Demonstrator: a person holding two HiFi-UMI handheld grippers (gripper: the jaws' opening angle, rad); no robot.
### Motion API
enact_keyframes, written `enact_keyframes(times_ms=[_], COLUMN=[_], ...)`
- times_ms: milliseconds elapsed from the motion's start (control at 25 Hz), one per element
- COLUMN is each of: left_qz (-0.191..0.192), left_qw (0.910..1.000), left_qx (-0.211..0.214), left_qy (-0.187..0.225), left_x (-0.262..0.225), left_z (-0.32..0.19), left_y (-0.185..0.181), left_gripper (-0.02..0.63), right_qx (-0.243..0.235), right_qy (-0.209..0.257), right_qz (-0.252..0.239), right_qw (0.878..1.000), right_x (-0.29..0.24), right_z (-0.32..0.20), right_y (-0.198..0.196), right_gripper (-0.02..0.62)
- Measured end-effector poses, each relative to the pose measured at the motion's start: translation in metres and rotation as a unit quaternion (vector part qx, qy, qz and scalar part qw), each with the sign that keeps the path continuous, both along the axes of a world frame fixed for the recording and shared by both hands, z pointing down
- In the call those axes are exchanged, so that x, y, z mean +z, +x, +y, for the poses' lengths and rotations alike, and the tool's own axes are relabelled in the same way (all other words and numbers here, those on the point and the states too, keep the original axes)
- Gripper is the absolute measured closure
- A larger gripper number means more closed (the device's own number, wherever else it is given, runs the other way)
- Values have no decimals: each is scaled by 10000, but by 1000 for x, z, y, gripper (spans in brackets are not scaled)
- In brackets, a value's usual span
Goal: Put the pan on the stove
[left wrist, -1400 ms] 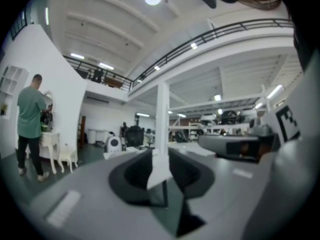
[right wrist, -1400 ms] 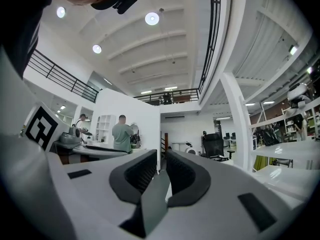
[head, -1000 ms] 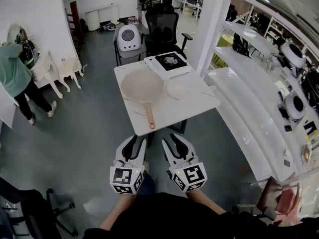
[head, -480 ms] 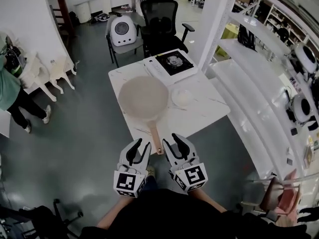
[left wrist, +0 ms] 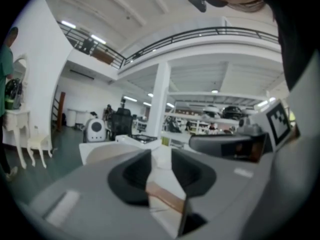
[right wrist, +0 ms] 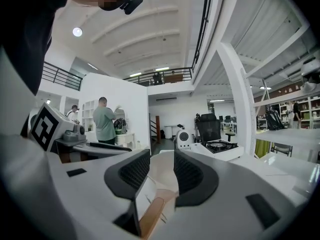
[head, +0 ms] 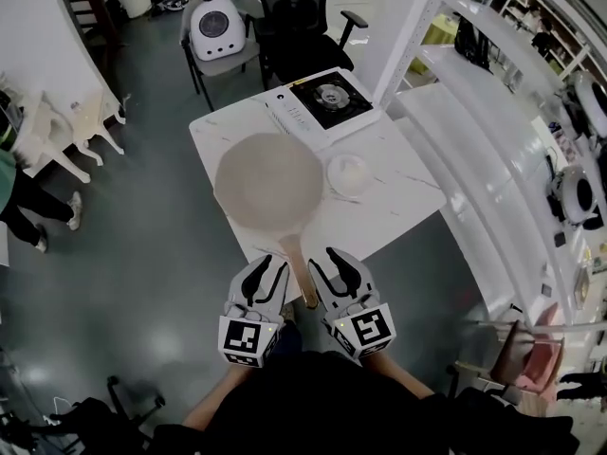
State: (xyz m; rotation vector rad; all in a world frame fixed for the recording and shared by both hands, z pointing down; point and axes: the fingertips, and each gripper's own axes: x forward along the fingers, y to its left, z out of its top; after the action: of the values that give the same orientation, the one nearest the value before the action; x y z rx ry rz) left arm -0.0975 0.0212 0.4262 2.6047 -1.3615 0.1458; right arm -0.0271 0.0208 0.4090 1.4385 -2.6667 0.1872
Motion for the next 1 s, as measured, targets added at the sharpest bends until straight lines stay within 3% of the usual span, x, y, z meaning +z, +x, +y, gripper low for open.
enact_keyframes(times_ms=[680, 840, 1000], left_qz=[177, 281, 502], left_qw=[9952, 9901, 9816], left_qx=[288, 257, 327], left_qy=[-922, -1350, -1814], left_x=[59, 81, 100], left_z=[-29, -33, -38], left_y=[12, 14, 17], left_gripper=[463, 449, 396], right_qx=[-411, -698, -1161], right_qy=[-866, -1147, -1357], right_qz=[273, 335, 387], right_qw=[9950, 9904, 9832], right_x=[63, 83, 99], right_z=[-8, -9, -9], right_y=[-4, -4, -8], right_gripper=[483, 483, 477])
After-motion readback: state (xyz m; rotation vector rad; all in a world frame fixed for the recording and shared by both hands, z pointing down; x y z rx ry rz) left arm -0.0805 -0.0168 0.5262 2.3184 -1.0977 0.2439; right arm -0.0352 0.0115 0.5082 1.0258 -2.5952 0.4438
